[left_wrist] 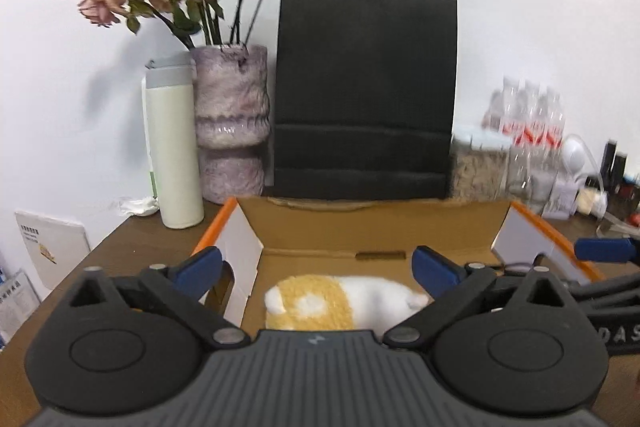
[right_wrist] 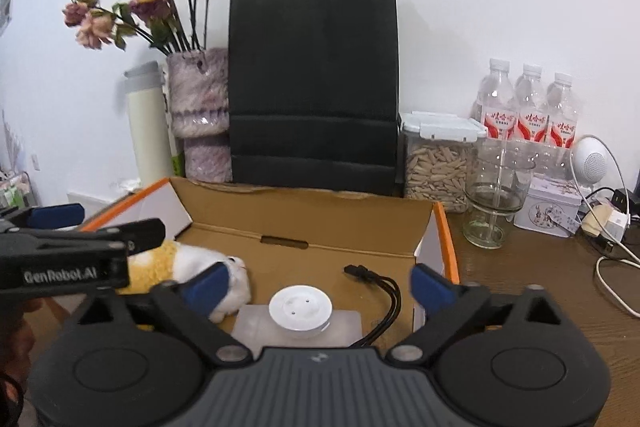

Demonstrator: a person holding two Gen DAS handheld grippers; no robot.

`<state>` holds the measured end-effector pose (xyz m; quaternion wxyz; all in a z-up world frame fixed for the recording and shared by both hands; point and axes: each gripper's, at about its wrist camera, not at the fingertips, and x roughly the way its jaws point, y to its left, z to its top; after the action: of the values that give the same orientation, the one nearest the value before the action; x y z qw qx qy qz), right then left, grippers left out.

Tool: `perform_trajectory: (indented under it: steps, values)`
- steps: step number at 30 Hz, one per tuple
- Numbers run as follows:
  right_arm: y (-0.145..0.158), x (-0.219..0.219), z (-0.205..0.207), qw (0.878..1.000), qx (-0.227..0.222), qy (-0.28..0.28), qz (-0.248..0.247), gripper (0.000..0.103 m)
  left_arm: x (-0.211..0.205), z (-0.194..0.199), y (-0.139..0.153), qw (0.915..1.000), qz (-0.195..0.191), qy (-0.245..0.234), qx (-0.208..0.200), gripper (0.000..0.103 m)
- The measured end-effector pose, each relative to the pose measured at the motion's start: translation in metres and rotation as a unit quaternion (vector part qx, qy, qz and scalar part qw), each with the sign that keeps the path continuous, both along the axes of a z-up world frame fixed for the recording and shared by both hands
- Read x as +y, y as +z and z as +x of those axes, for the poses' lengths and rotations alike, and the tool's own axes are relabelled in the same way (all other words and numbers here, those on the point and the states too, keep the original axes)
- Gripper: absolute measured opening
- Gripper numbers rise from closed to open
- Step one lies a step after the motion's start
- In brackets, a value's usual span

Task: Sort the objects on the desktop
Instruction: 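Withdraw both tools from the box toward the purple cloth pouch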

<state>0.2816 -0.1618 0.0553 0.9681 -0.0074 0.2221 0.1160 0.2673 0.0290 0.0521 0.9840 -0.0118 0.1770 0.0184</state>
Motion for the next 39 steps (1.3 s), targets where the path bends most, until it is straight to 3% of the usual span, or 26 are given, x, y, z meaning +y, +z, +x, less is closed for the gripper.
perform_trajectory:
  steps: [7, 18, 23, 39]
  values:
    - [0.004, -0.005, -0.024, 1.0, -0.022, 0.0, -0.009, 0.103, 0.003, -0.023, 0.008, 0.9996, 0.008, 0.006, -0.024, 0.103]
    - [0.001, -0.015, -0.069, 0.999, -0.033, -0.004, -0.02, 0.103, 0.026, -0.063, 0.006, 0.9995, 0.014, 0.024, -0.016, 0.103]
    - [-0.005, -0.017, -0.095, 0.999, -0.027, 0.005, -0.017, 0.103, 0.045, -0.09, 0.002, 0.9997, -0.006, 0.023, 0.004, 0.103]
    - [-0.032, 0.006, -0.162, 0.995, 0.043, 0.087, 0.024, 0.103, 0.055, -0.147, -0.035, 0.9953, -0.006, -0.015, 0.096, 0.103]
